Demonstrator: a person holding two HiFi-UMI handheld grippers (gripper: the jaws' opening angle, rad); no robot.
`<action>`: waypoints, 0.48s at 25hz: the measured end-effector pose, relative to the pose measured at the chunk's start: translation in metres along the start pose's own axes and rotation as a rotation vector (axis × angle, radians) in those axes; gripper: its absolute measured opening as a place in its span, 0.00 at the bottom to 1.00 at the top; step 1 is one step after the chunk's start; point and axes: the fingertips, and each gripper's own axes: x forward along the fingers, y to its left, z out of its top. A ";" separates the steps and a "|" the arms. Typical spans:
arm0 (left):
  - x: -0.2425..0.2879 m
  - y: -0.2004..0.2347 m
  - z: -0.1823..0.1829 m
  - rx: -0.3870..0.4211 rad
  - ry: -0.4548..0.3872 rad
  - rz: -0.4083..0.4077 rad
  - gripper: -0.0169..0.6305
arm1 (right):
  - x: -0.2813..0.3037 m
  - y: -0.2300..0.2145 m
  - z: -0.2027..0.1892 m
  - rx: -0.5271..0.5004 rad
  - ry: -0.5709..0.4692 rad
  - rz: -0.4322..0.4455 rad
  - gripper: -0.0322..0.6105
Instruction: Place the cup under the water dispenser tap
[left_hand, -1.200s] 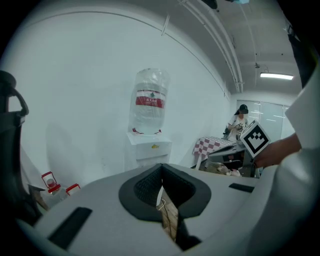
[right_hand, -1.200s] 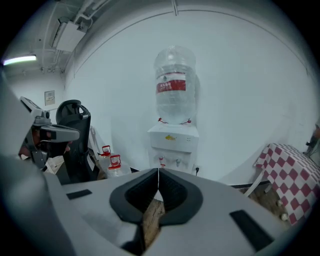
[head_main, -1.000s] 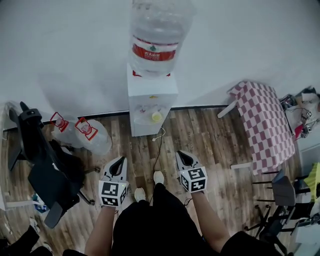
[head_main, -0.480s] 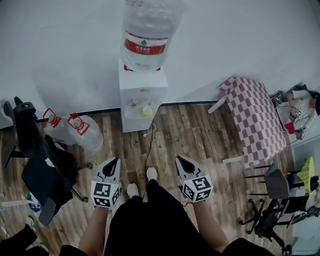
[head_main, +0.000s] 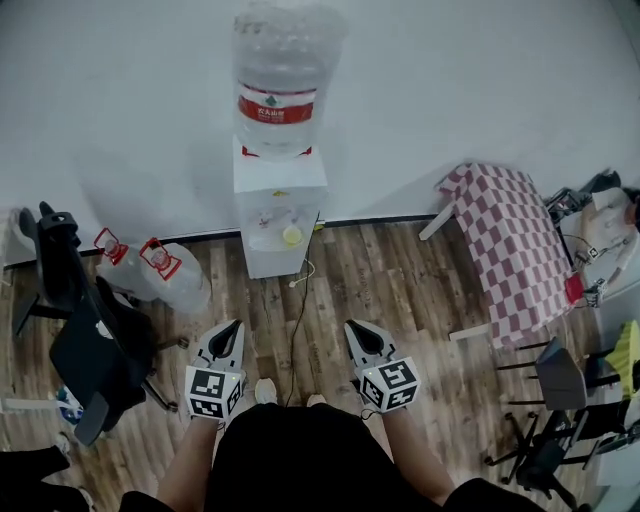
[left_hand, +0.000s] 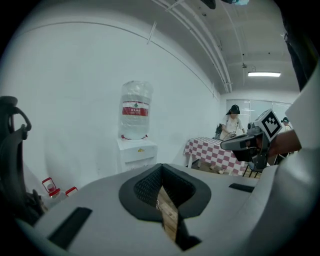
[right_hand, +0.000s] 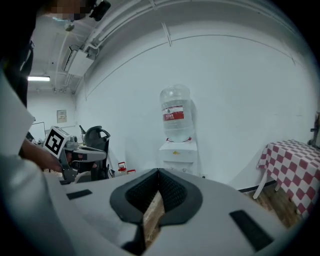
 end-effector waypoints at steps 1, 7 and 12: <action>-0.001 -0.004 0.001 -0.009 0.002 0.011 0.05 | -0.002 0.000 0.002 -0.005 -0.001 0.017 0.08; -0.001 -0.045 0.015 -0.022 -0.015 0.042 0.05 | -0.023 -0.010 0.020 -0.007 -0.054 0.101 0.08; -0.012 -0.066 0.020 -0.033 -0.027 0.080 0.05 | -0.041 -0.017 0.027 -0.008 -0.089 0.140 0.08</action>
